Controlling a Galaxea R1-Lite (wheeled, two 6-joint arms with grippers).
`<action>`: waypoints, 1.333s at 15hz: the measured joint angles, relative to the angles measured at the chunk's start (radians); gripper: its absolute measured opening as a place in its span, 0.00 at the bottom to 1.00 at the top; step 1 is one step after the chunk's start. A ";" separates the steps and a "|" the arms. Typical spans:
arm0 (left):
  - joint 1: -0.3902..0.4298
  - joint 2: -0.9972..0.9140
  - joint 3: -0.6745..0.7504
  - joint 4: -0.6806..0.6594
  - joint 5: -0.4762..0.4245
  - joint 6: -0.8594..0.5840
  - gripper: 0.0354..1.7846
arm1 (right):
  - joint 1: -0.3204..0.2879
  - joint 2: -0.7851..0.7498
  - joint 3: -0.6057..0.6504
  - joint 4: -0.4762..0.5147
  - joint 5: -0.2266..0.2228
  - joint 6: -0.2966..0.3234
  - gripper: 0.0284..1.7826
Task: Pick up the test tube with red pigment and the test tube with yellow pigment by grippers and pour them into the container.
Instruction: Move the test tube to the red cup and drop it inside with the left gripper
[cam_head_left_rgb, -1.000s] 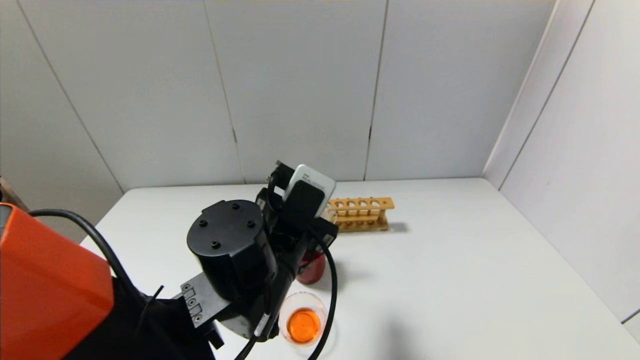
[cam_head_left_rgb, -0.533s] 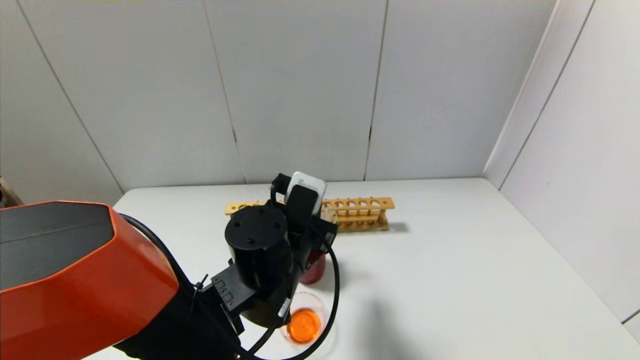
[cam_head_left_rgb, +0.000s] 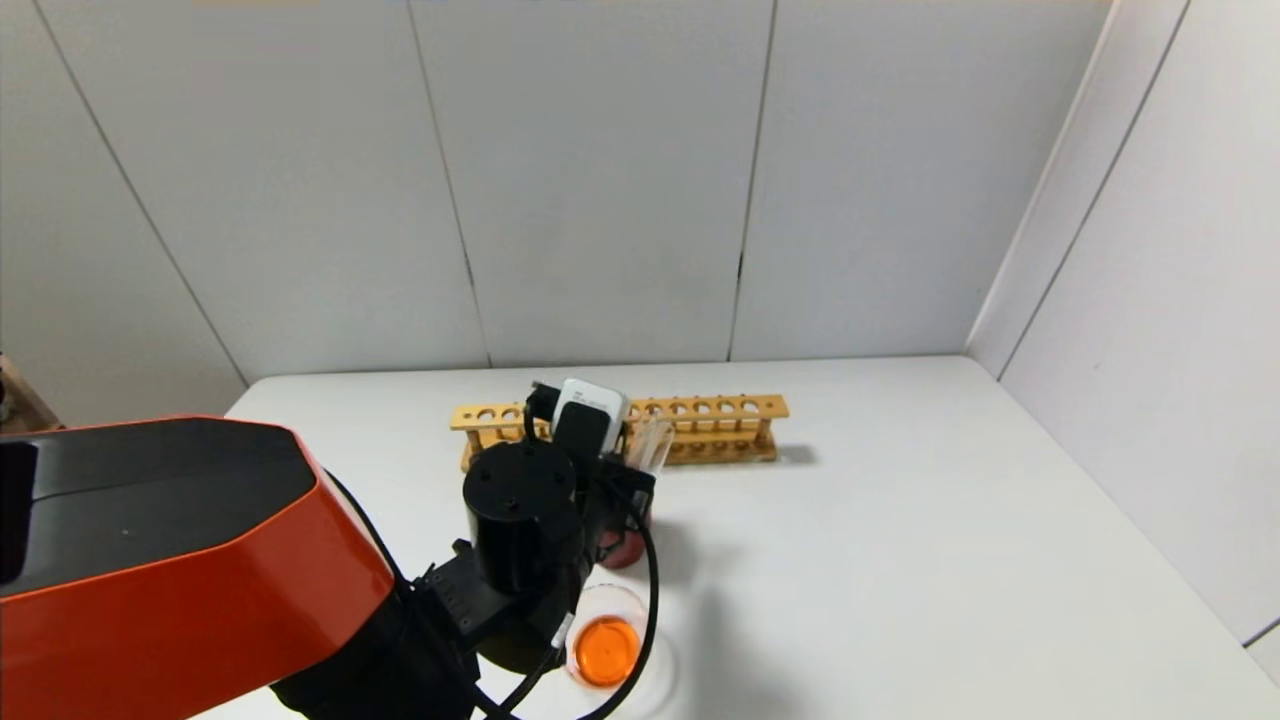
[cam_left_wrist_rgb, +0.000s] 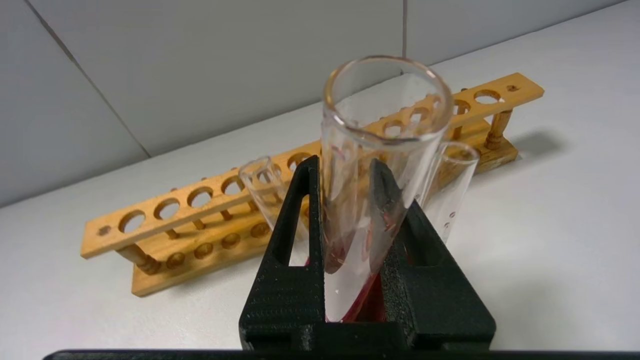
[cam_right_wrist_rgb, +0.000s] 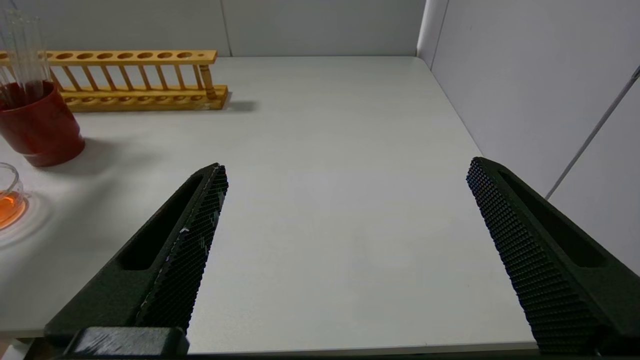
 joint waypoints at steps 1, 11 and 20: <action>0.002 0.004 0.006 -0.001 0.000 -0.013 0.18 | 0.000 0.000 0.000 0.000 0.000 0.000 0.98; 0.026 0.025 0.095 -0.002 -0.003 -0.155 0.18 | 0.000 0.000 0.000 0.000 0.000 0.000 0.98; 0.024 0.002 0.109 -0.029 -0.003 -0.117 0.52 | 0.000 0.000 0.000 0.000 0.000 0.000 0.98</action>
